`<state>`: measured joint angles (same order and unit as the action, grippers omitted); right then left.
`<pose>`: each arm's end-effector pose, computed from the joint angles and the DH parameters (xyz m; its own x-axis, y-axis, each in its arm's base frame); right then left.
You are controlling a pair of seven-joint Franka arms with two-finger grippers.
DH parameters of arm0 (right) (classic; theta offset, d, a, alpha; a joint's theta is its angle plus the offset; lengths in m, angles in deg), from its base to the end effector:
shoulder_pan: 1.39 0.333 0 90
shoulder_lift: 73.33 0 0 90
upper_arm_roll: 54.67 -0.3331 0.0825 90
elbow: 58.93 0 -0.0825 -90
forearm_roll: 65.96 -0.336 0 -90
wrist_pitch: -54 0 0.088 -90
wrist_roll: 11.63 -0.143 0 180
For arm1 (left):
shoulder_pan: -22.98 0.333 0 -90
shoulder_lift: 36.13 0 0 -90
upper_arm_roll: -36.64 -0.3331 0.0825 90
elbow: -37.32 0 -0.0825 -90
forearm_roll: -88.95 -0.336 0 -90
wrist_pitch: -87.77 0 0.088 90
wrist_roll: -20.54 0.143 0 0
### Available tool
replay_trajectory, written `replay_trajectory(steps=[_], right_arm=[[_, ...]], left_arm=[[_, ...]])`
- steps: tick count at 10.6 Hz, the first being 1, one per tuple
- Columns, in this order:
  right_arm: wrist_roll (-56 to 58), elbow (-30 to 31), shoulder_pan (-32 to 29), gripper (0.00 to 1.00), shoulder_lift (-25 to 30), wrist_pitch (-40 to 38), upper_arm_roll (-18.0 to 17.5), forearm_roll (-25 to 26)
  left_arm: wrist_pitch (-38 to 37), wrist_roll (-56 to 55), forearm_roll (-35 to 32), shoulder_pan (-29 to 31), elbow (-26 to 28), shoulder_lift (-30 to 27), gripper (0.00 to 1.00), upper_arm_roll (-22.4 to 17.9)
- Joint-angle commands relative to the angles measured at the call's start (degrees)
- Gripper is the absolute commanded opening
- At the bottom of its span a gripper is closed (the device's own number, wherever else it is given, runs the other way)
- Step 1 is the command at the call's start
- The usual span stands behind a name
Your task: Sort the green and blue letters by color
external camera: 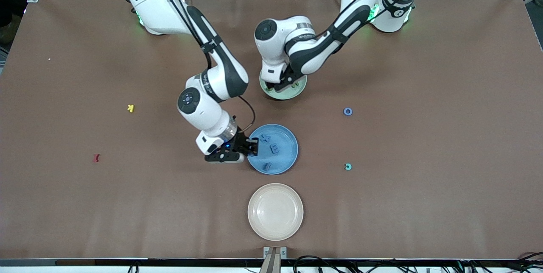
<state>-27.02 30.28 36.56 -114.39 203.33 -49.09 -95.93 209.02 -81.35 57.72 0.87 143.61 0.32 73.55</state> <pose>0.6021 0.3957 0.2709 0.9791 -0.1091 0.1717 -0.0352 -0.9222 -0.3852 0.3517 -0.4672 0.2276 0.8954 0.4402 0.0675 0.4446 -0.8746 -0.1936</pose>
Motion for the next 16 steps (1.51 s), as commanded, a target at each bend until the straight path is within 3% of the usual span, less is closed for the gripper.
replay_trajectory(steps=[1,2,5,8,10,14,15,16], right_arm=[[-0.60,-3.78,1.07,0.43,-2.88,1.92,-1.36,-1.05],[-0.87,-3.60,1.16,0.99,-2.88,1.93,-1.36,-1.14],[-0.61,-3.43,0.90,1.00,-2.53,1.40,-1.36,-1.06],[2.02,-0.71,-2.52,1.00,-0.25,-0.79,-1.28,0.96],[9.28,3.76,-7.16,1.00,2.99,-3.25,-1.28,3.59],[21.71,10.72,-19.73,1.00,12.13,-15.88,-1.19,12.62],[21.81,10.72,-22.28,1.00,13.98,-19.74,-1.19,17.35],[21.81,10.72,-24.66,1.00,15.82,-23.09,-1.19,21.84]], left_arm=[[-5.41,13.62,1.26,8.37,-1.43,-2.77,1.00,0.27],[-5.76,16.69,1.26,12.05,-1.78,-4.00,1.00,0.36],[-8.21,29.43,1.26,24.01,-3.88,-4.98,1.00,0.45],[-9.10,33.94,1.26,27.38,-4.33,-5.16,1.00,0.53],[-11.63,36.74,1.44,28.78,-5.03,-6.82,1.00,0.97],[-15.52,55.71,7.58,35.98,-5.30,-13.67,1.00,1.86],[-15.52,59.49,10.38,33.91,-5.39,-15.33,1.00,-2.50],[-15.52,63.61,14.84,27.45,-5.30,-17.87,1.00,-10.37]])
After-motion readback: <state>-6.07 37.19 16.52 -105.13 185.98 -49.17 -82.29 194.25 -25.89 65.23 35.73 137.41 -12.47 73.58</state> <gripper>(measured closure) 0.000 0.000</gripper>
